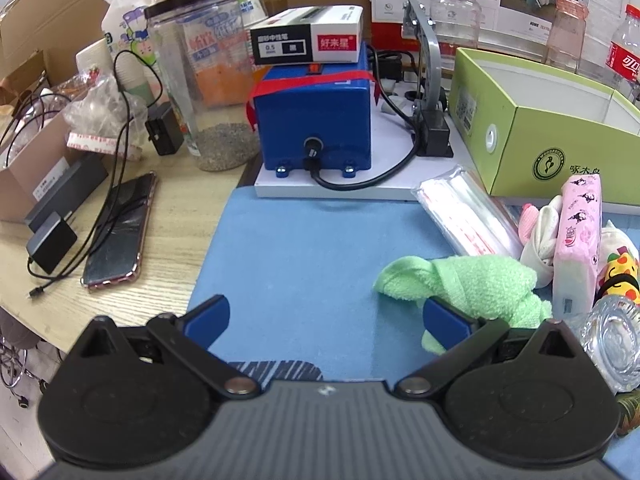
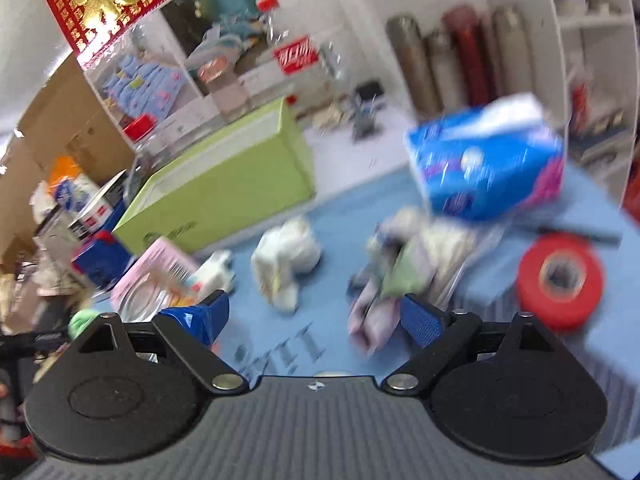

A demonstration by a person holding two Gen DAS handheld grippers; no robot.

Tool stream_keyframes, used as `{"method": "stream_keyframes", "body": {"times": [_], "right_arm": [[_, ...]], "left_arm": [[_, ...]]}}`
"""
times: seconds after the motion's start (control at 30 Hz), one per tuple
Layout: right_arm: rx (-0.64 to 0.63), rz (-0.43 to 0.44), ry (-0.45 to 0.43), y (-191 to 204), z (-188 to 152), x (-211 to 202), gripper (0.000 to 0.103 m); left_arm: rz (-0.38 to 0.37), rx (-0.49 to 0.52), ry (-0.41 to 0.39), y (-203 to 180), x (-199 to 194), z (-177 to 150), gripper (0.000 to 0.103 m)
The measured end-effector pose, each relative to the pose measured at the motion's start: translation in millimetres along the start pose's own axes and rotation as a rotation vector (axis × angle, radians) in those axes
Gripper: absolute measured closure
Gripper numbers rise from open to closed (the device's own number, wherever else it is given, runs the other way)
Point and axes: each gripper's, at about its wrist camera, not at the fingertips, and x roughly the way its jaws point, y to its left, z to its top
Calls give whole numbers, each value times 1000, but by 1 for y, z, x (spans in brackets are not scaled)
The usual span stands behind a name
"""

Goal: Organize soft objects
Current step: 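Lower the left tool onto the green towel while the right tool approaches the patterned scrunchie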

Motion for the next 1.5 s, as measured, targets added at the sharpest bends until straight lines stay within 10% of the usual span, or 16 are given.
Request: {"method": "stream_keyframes", "body": {"times": [0.23, 0.47, 0.67, 1.5], "right_arm": [[-184, -136, 142, 9, 31, 58, 23], [-137, 112, 297, 18, -14, 40, 23], [-281, -102, 200, 31, -29, 20, 23], [-404, -52, 150, 31, -68, 55, 20]], "left_arm": [[-3, -39, 24, 8, 6, -2, 1], [-5, -41, 32, 11, 12, -2, 1], [-12, -22, 12, 8, 9, -3, 1], [-131, -70, -99, -23, -26, 34, 1]]}}
